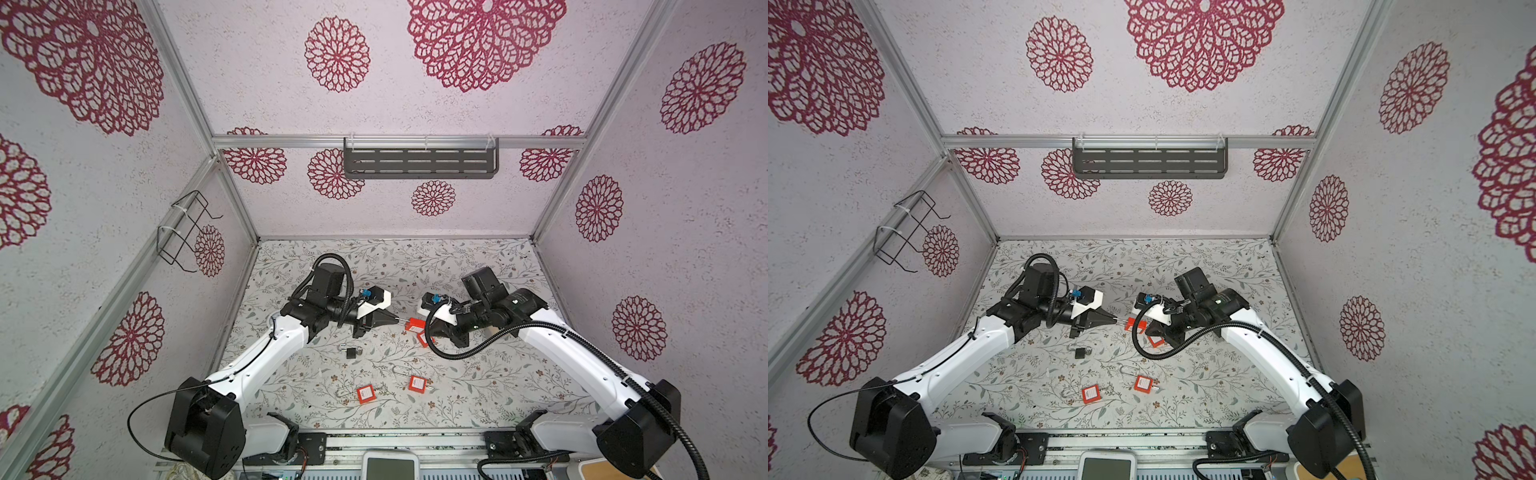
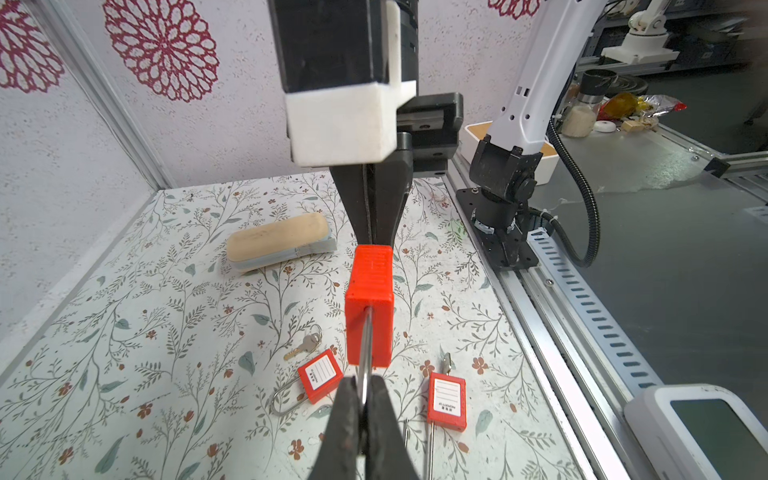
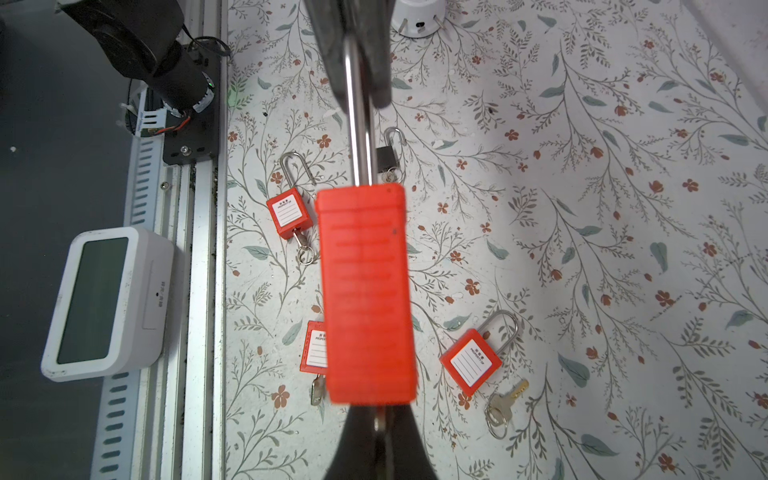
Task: Lock with the key
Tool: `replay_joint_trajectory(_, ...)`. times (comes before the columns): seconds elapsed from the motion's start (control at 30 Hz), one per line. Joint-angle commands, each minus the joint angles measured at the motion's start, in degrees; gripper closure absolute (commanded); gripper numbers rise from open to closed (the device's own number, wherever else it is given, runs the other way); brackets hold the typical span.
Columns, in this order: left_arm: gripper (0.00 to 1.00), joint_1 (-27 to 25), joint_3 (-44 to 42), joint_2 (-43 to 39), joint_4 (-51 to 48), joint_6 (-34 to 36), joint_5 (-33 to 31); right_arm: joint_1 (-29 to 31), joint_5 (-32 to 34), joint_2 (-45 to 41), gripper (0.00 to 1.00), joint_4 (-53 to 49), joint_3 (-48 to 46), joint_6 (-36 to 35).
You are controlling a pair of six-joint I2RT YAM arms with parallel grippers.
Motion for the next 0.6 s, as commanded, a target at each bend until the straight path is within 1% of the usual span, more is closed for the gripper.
replay_joint_trajectory(0.0,1.00,1.7,0.3,-3.1,-4.7,2.8,0.9,-2.5,1.1,-2.8,1.00,-0.2,-0.7,0.8)
replay_joint_trajectory(0.47,1.00,2.1,-0.8,-5.1,-5.6,2.6,0.7,-2.6,0.9,-4.9,1.00,0.0,-2.7,0.8)
replay_joint_trajectory(0.57,1.00,1.4,-0.4,-4.8,-5.8,2.7,0.7,-2.5,1.4,-3.7,1.00,-1.1,-1.7,0.2)
